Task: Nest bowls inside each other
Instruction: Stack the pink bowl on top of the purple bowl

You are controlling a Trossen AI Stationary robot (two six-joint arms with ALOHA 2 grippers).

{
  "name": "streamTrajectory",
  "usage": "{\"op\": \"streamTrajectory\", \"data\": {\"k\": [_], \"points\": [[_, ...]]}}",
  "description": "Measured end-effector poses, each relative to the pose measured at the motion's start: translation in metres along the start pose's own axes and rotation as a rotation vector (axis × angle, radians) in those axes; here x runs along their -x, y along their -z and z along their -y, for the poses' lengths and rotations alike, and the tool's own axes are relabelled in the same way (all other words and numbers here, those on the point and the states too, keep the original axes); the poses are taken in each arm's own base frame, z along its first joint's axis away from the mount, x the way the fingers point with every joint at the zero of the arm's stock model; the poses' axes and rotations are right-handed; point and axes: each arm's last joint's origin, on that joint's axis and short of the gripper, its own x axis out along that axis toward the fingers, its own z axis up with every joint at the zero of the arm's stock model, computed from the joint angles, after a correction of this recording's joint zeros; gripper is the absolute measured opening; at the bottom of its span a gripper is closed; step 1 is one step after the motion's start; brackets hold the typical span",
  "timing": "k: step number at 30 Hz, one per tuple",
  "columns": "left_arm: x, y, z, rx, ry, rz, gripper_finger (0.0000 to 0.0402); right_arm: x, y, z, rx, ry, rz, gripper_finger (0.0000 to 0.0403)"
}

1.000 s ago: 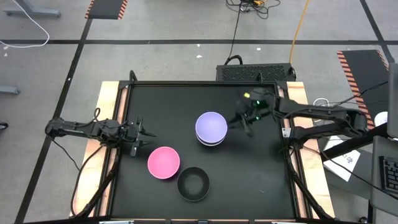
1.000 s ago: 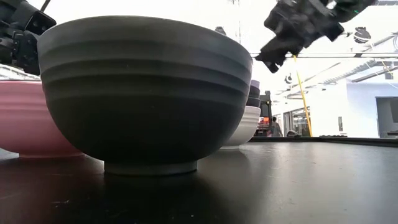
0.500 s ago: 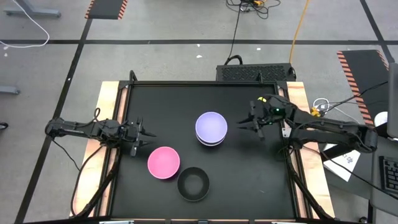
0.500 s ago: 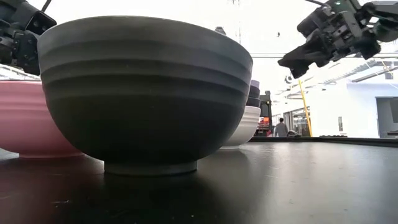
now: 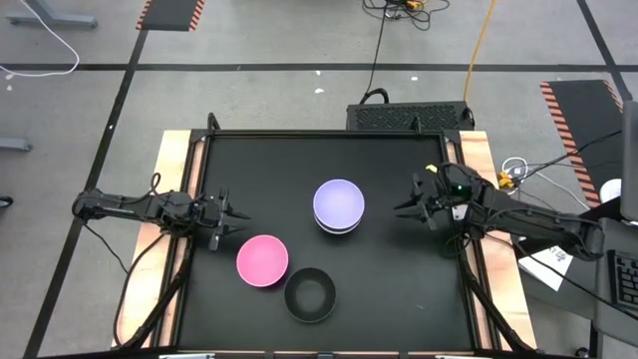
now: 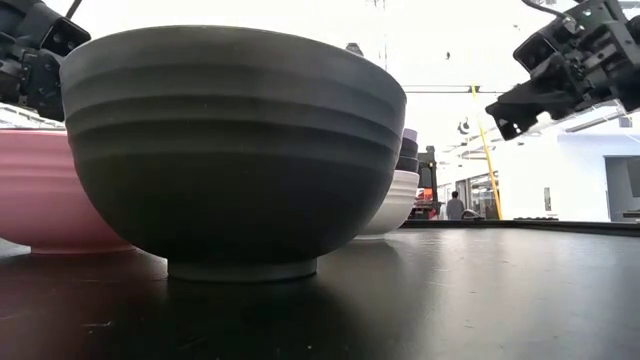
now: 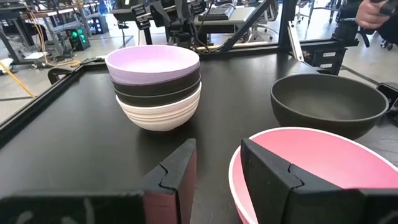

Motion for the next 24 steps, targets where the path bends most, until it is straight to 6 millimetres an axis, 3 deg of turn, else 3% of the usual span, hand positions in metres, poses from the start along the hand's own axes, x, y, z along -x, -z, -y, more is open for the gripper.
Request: {"op": "streamTrajectory", "data": {"k": [16, 22, 24], "points": [[0.000, 0.000, 0.000, 0.008, 0.000, 0.000, 0.0129, 0.006, 0.007, -0.026, -0.035, -0.193, 0.012, 0.0095], [0.000, 0.000, 0.000, 0.010, 0.000, 0.000, 0.0129, -0.001, 0.032, -0.030, -0.025, -0.214, -0.011, 0.0085], [0.000, 0.000, 0.000, 0.010, 0.000, 0.000, 0.0129, -0.002, 0.034, -0.031, 0.007, -0.219, 0.052, 0.0077]]}}
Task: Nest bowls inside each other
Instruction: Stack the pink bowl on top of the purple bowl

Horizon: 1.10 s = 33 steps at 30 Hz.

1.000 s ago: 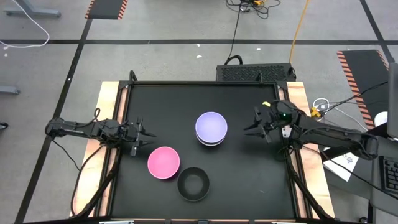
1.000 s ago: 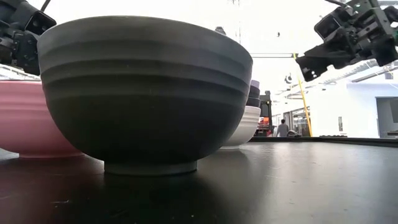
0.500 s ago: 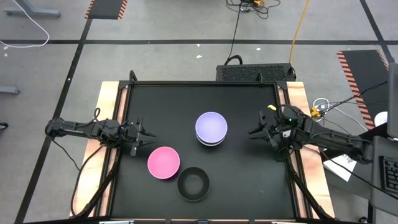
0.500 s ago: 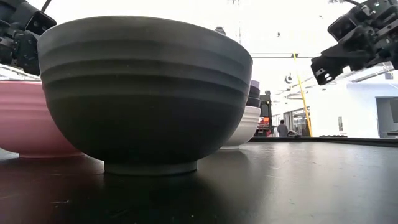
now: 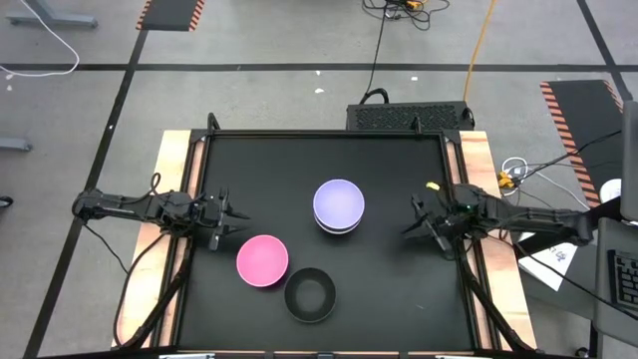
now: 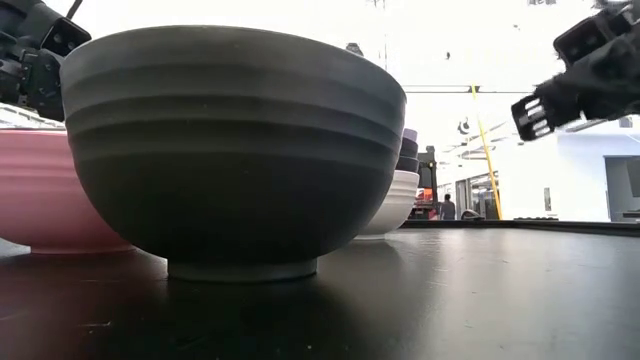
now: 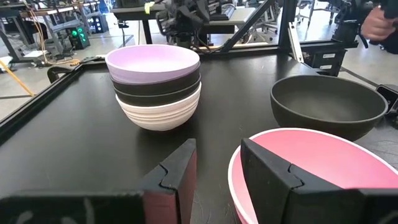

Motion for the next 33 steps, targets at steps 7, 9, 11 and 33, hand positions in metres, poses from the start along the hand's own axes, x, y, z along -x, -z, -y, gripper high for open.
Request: {"op": "streamTrajectory", "data": {"k": [7, 9, 11, 33], "points": [[0.000, 0.000, 0.000, -0.015, 0.006, 0.000, 0.0129, 0.001, -0.008, -0.003, 0.088, -0.034, 0.081, 0.0061], [0.000, 0.000, 0.001, -0.028, 0.049, 0.000, 0.0129, 0.000, -0.006, -0.003, 0.103, -0.023, 0.071, 0.0061], [0.000, 0.000, 0.003, -0.046, 0.106, 0.006, 0.0129, 0.000, -0.006, -0.002, 0.104, -0.009, 0.072, 0.0061], [-0.031, -0.008, 0.015, 0.101, 0.089, -0.008, 0.0129, -0.005, 0.000, -0.005, 0.150, -0.121, 0.001, 0.0061]]}}
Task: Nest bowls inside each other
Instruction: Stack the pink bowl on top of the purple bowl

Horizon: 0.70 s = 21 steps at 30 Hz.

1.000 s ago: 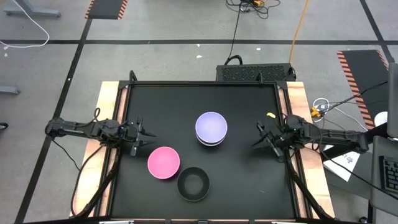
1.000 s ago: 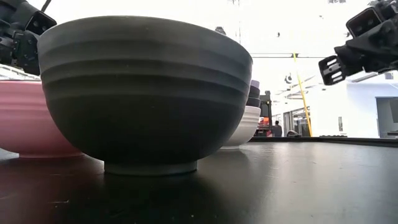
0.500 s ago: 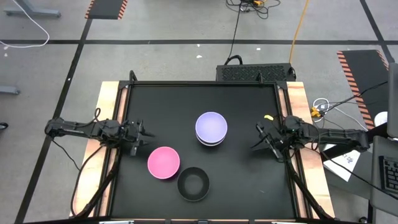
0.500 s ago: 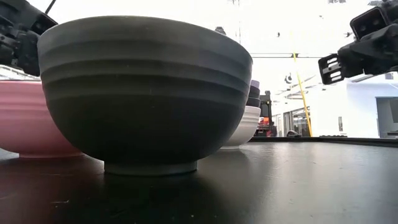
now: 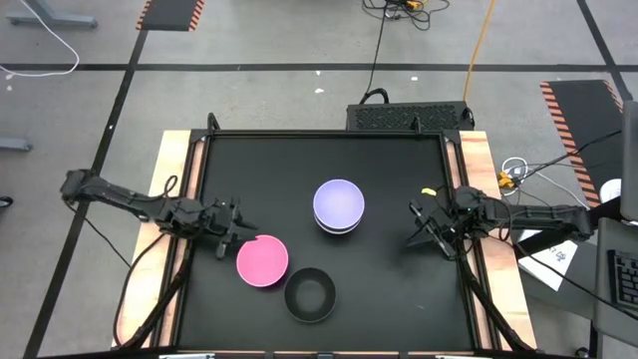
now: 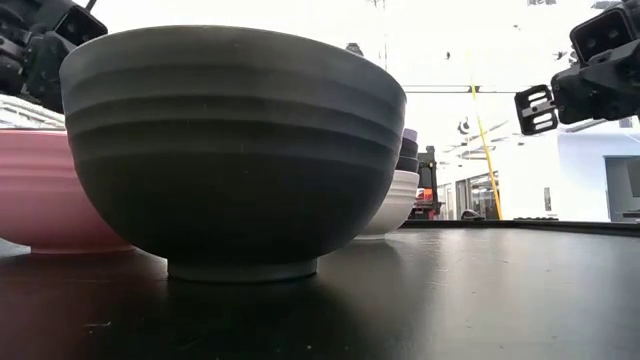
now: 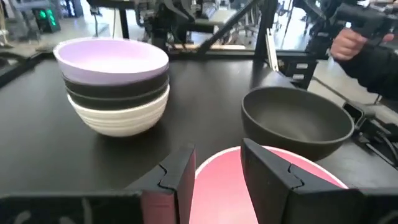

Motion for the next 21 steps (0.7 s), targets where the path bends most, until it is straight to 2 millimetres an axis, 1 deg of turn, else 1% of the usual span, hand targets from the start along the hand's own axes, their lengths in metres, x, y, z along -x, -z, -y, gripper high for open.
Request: {"op": "streamTrajectory", "data": {"k": [4, 7, 11, 14, 18, 21], "points": [[-0.008, -0.005, 0.003, 0.047, -0.013, -0.060, 0.0130, -0.001, 0.002, 0.001, -0.012, 0.000, -0.016, 0.0061], [-0.015, -0.009, 0.005, 0.068, -0.026, -0.139, 0.0130, -0.002, 0.003, 0.002, -0.020, 0.001, -0.032, 0.0062], [-0.022, -0.024, 0.007, 0.056, -0.062, -0.235, 0.0130, -0.003, 0.005, 0.002, -0.020, 0.001, -0.049, 0.0062], [-0.025, -0.039, 0.008, 0.039, -0.074, -0.300, 0.0130, -0.004, 0.006, 0.003, -0.024, 0.001, -0.056, 0.0062], [-0.025, -0.054, 0.009, 0.086, -0.099, -0.387, 0.0129, -0.004, 0.006, 0.003, -0.026, 0.001, -0.059, 0.0062], [-0.024, -0.061, 0.013, 0.113, -0.003, -0.423, 0.0129, -0.004, 0.006, 0.003, -0.026, 0.001, -0.059, 0.0062]]}}
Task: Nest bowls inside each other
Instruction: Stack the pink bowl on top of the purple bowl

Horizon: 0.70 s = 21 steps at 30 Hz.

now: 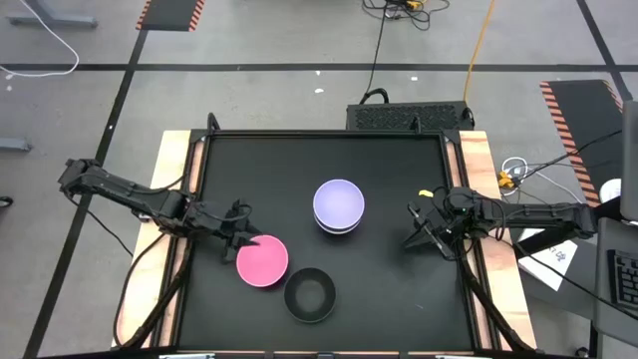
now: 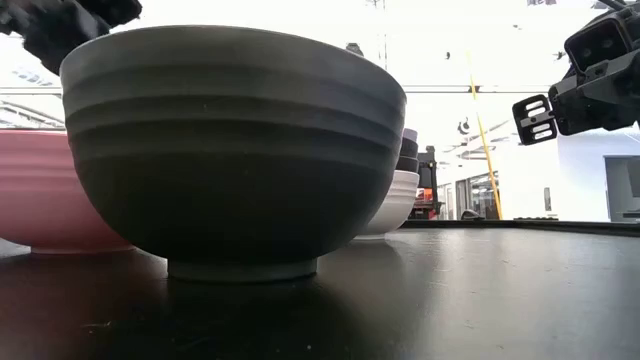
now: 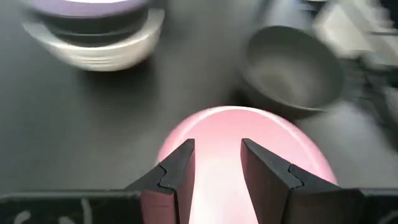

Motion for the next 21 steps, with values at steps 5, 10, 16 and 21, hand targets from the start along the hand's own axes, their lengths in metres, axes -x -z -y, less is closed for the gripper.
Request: {"op": "streamTrajectory", "data": {"k": [5, 10, 16, 21], "points": [[0.000, 0.000, 0.004, 0.032, 0.137, -0.030, 0.0129, 0.000, 0.000, 0.000, -0.004, 0.000, 0.000, 0.0062], [0.001, 0.010, -0.005, 0.166, -0.026, -0.112, 0.0129, 0.000, 0.000, 0.000, -0.019, 0.001, 0.001, 0.0062], [0.001, 0.014, -0.012, 0.242, -0.069, -0.152, 0.0149, 0.000, -0.001, 0.000, -0.014, 0.005, 0.011, 0.0062], [0.002, 0.015, -0.015, 0.296, -0.052, -0.179, 0.0204, 0.000, -0.001, 0.000, -0.021, 0.006, 0.012, 0.0062]]}}
